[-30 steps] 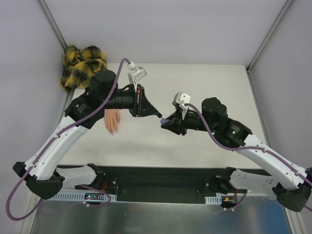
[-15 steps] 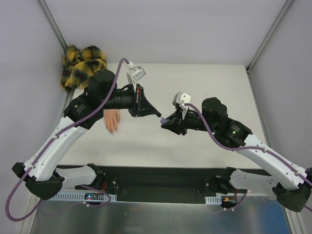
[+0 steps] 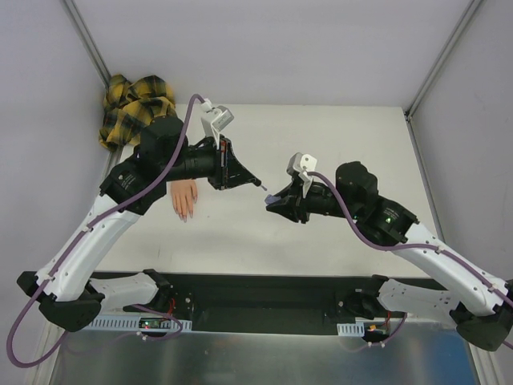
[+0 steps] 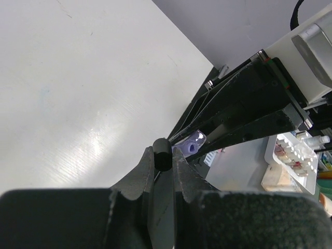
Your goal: Paint the nails
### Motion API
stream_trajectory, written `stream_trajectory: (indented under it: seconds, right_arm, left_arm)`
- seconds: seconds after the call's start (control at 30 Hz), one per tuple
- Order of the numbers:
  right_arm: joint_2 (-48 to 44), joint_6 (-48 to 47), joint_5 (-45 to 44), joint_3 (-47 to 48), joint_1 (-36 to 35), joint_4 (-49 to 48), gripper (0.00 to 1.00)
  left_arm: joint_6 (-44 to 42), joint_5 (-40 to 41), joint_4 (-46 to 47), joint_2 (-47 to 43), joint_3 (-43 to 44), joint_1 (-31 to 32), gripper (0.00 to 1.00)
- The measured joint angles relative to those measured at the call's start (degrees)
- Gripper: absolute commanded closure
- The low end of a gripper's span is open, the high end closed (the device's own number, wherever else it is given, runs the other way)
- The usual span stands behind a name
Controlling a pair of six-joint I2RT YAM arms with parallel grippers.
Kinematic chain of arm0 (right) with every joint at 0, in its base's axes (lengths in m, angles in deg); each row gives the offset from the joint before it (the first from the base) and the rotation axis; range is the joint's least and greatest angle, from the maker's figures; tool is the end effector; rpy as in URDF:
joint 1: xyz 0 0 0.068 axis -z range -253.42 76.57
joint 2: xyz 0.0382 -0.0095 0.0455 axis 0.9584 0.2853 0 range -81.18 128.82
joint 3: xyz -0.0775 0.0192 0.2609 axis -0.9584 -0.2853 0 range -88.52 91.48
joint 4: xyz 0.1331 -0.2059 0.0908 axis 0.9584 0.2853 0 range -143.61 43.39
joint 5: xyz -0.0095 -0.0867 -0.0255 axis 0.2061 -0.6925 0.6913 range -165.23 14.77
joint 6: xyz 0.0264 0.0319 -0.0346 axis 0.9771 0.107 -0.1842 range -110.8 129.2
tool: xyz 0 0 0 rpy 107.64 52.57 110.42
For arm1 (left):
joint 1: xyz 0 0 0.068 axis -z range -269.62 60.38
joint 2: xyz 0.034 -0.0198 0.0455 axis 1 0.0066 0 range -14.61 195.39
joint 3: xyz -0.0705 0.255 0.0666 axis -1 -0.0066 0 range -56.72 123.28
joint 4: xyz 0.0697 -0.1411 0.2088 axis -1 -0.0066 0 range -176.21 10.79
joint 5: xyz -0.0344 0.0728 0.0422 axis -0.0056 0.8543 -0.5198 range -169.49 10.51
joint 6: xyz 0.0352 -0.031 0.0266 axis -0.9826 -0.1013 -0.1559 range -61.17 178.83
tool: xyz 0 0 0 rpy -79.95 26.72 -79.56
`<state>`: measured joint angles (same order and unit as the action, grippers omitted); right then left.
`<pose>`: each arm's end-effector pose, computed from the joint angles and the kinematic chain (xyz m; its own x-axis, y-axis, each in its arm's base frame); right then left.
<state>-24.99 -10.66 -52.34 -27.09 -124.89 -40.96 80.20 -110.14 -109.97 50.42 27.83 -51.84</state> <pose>0.1246 0.1787 0.4011 0.2508 -0.1873 -0.9497 -0.9311 0.2217 -0.2896 0.1644 -0.1505 0.4708 -0.4796 -0.0249 -0.8771 0.8027 0.3914 -0.4500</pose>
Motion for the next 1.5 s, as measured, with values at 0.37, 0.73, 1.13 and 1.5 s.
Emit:
stream_trajectory:
  seconds: [0.37, 0.73, 1.13, 1.5]
  right_arm:
    - [-3.4, 0.1, -9.6, -3.9, 0.8, -3.1, 1.0]
    - [6.7, 4.9, -13.5, -2.0, 15.1, -21.9, 1.0]
    - [17.2, 5.3, -12.1, -0.3, 23.2, -35.0, 1.0]
    - [16.7, 1.6, -12.6, -6.4, 23.1, -35.8, 1.0]
  left_arm:
    - [-0.8, 8.0, 0.0, -3.5, -2.7, -3.6, 1.0]
    - [-4.6, 17.7, 2.5, 2.7, -19.4, -15.2, 1.0]
    - [-11.8, 20.5, 8.2, 9.8, -25.3, -22.5, 1.0]
    - [-15.9, 24.0, 10.3, 15.2, -28.8, -24.1, 1.0]
